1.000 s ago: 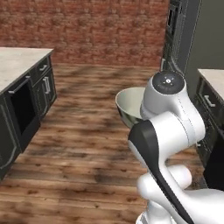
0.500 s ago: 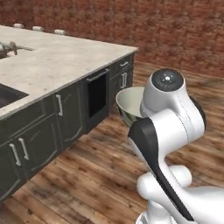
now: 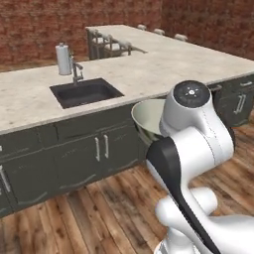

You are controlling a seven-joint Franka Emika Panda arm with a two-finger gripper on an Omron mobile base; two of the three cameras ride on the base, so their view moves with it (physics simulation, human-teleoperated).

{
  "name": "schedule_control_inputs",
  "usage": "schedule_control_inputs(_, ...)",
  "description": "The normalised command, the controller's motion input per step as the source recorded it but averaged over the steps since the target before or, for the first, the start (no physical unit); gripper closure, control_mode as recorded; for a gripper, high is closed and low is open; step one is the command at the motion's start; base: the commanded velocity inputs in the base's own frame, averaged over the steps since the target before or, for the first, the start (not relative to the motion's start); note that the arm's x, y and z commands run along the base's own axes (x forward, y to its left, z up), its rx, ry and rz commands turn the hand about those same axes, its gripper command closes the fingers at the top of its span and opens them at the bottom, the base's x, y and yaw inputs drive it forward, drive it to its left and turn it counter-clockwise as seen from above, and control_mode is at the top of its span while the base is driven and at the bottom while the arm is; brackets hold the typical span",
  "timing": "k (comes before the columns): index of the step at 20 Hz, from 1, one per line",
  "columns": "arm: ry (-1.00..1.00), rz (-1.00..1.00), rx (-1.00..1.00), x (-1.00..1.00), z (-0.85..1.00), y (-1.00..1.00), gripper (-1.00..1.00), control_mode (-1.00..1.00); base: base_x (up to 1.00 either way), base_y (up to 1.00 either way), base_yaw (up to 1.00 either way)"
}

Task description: Pick the potato from the cabinet and place it in the bowl. Then pick the bowl and place it in the sink. Then turn on the sink facuet.

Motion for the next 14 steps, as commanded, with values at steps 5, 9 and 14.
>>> schedule_control_inputs(5,0.0,0.0,0.0,0.0,0.0,0.0,1.0,1.0,1.0,-0.29,0.54)
schedule_control_inputs(9,0.0,0.0,0.0,0.0,0.0,0.0,1.0,1.0,1.0,-0.62,0.32)
schedule_control_inputs(14,0.0,0.0,0.0,0.0,0.0,0.0,1.0,1.0,0.69,-0.91,0.12)
